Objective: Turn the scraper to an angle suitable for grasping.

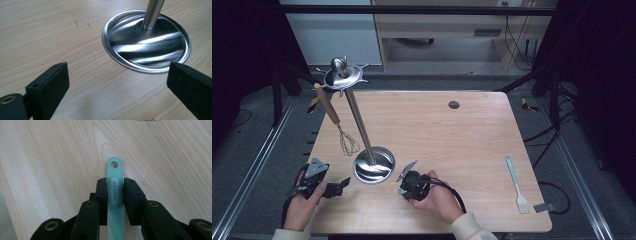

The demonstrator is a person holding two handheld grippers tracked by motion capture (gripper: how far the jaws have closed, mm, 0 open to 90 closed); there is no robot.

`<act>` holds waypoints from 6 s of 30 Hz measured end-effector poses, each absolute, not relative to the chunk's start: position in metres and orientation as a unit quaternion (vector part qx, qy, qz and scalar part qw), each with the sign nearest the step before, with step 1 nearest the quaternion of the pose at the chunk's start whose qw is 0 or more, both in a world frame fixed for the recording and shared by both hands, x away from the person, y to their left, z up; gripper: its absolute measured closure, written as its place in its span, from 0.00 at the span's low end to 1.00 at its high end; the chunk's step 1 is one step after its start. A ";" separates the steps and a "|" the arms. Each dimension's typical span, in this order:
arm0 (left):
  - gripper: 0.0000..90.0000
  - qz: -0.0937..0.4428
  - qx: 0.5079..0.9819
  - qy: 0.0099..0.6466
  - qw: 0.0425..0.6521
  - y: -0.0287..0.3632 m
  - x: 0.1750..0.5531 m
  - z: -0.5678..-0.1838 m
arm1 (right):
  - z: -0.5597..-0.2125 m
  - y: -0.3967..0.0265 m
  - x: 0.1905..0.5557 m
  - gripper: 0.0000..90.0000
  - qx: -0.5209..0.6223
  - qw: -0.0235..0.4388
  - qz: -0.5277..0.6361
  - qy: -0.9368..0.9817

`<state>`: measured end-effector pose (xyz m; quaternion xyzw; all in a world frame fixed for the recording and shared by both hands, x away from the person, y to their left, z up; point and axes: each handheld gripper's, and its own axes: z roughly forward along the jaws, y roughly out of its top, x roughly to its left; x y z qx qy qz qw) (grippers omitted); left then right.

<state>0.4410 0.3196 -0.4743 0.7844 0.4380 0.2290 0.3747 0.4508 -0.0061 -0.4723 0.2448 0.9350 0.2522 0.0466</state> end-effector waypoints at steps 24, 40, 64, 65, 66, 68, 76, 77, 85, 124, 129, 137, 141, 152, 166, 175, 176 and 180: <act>0.04 0.228 0.782 0.439 0.378 0.320 0.441 -0.474 | -0.392 -0.024 0.449 0.83 0.246 0.058 0.412 0.875; 0.04 0.228 0.781 0.440 0.380 0.321 0.440 -0.473 | -0.348 -0.001 0.448 0.83 0.239 0.105 0.464 0.847; 0.04 0.231 0.778 0.440 0.383 0.323 0.440 -0.471 | -0.297 0.029 0.441 0.83 0.231 0.156 0.534 0.798; 0.04 0.231 0.779 0.440 0.383 0.323 0.440 -0.471 | -0.295 0.030 0.441 0.83 0.231 0.157 0.536 0.796; 0.04 0.231 0.779 0.440 0.383 0.323 0.440 -0.471 | -0.293 0.030 0.440 0.83 0.230 0.160 0.538 0.795; 0.04 0.231 0.779 0.440 0.383 0.323 0.440 -0.471 | -0.288 0.031 0.439 0.83 0.229 0.165 0.545 0.790; 0.04 0.231 0.776 0.441 0.387 0.324 0.440 -0.471 | -0.273 0.034 0.435 0.83 0.227 0.182 0.561 0.775; 0.04 0.231 0.776 0.442 0.387 0.324 0.440 -0.471 | -0.271 0.034 0.434 0.83 0.228 0.183 0.563 0.773; 0.04 0.234 0.774 0.442 0.389 0.324 0.440 -0.470 | -0.259 0.035 0.429 0.83 0.228 0.197 0.576 0.760; 0.04 0.232 0.772 0.444 0.391 0.326 0.440 -0.469 | -0.222 0.038 0.418 0.83 0.228 0.241 0.609 0.720; 0.04 0.232 0.772 0.444 0.391 0.326 0.440 -0.469 | -0.217 0.041 0.418 0.83 0.229 0.246 0.611 0.717; 0.04 0.234 0.771 0.444 0.392 0.327 0.440 -0.468 | -0.215 0.045 0.421 0.83 0.233 0.251 0.610 0.715; 0.04 0.233 0.771 0.444 0.392 0.327 0.440 -0.468 | -0.215 0.046 0.422 0.83 0.236 0.251 0.611 0.713; 0.04 0.233 0.772 0.443 0.393 0.327 0.440 -0.468 | -0.211 0.051 0.421 0.83 0.232 0.260 0.606 0.715; 0.04 0.232 0.772 0.443 0.393 0.327 0.440 -0.468 | -0.213 0.054 0.422 0.83 0.236 0.275 0.591 0.721; 0.04 0.231 0.773 0.442 0.393 0.327 0.440 -0.468 | -0.212 0.057 0.421 0.83 0.242 0.286 0.580 0.723; 0.04 0.231 0.773 0.441 0.393 0.327 0.440 -0.468 | -0.212 0.057 0.420 0.83 0.243 0.286 0.580 0.723; 0.04 0.231 0.772 0.442 0.394 0.327 0.439 -0.468 | -0.212 0.057 0.420 0.83 0.243 0.287 0.579 0.723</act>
